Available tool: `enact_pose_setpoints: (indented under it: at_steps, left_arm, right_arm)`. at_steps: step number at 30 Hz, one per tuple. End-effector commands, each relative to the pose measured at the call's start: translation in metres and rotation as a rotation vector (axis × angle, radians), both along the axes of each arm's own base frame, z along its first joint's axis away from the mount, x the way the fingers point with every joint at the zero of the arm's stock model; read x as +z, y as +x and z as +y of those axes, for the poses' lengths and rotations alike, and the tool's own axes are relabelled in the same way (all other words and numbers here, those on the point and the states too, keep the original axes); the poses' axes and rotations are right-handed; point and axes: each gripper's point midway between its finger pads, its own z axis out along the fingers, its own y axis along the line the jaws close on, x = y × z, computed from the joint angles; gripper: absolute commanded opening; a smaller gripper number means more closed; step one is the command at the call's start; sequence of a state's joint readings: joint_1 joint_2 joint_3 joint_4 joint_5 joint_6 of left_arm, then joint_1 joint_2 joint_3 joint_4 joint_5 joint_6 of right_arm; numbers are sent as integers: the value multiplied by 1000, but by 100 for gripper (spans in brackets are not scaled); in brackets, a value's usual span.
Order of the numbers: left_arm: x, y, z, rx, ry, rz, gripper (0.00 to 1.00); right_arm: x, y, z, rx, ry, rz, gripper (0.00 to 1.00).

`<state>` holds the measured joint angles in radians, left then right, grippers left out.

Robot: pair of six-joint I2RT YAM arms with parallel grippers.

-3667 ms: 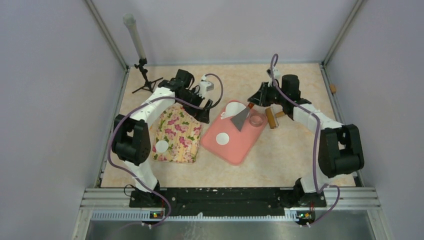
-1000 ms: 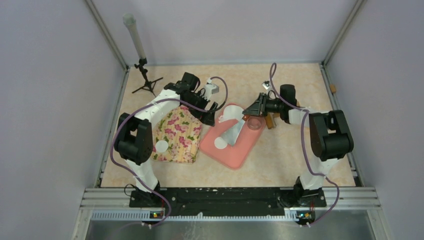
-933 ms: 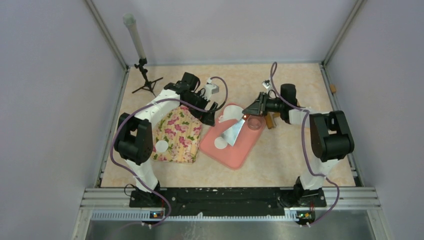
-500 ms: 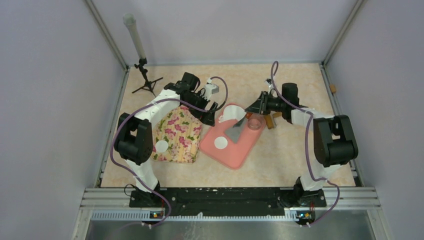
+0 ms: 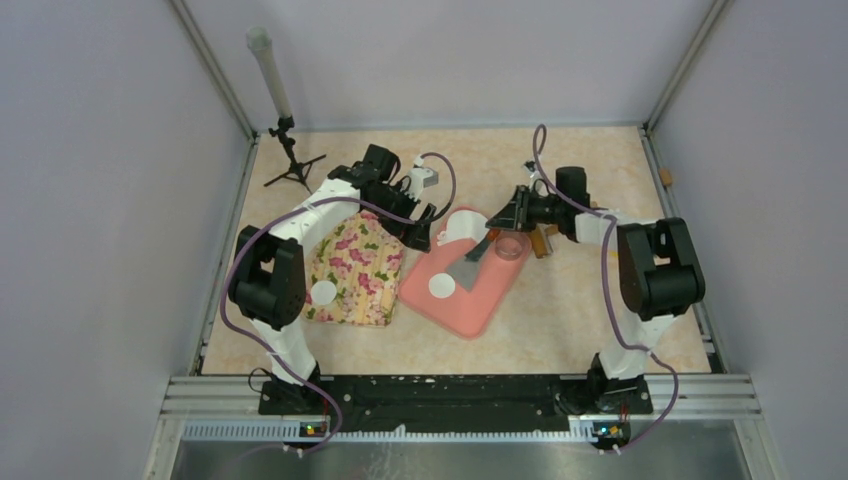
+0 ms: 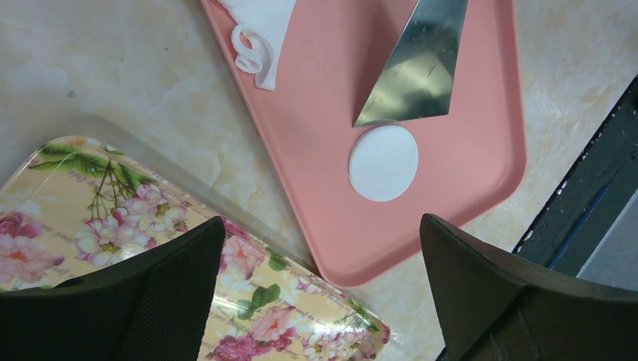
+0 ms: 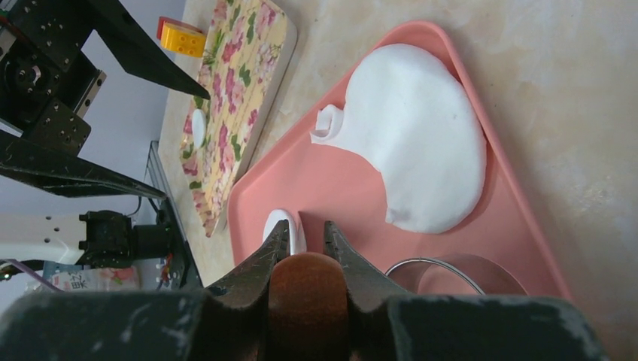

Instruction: Roll out the dumpling wrappers from the dough

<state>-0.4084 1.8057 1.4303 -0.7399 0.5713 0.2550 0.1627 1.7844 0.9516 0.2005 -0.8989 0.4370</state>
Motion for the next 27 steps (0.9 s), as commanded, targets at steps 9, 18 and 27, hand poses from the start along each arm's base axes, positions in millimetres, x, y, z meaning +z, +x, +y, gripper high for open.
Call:
enact_pose_setpoints:
  at_steps: [9, 18, 27]
  left_arm:
    - [8, 0, -6, -10, -44, -15, 99]
    - [10, 0, -6, -9, -46, -17, 99]
    - [11, 0, -6, -10, -46, -20, 99]
  right_arm:
    - [-5, -3, 10, 52, 28, -13, 0]
    - [3, -12, 18, 98, 105, -7, 0]
    - [50, -19, 23, 135, 242, -36, 0]
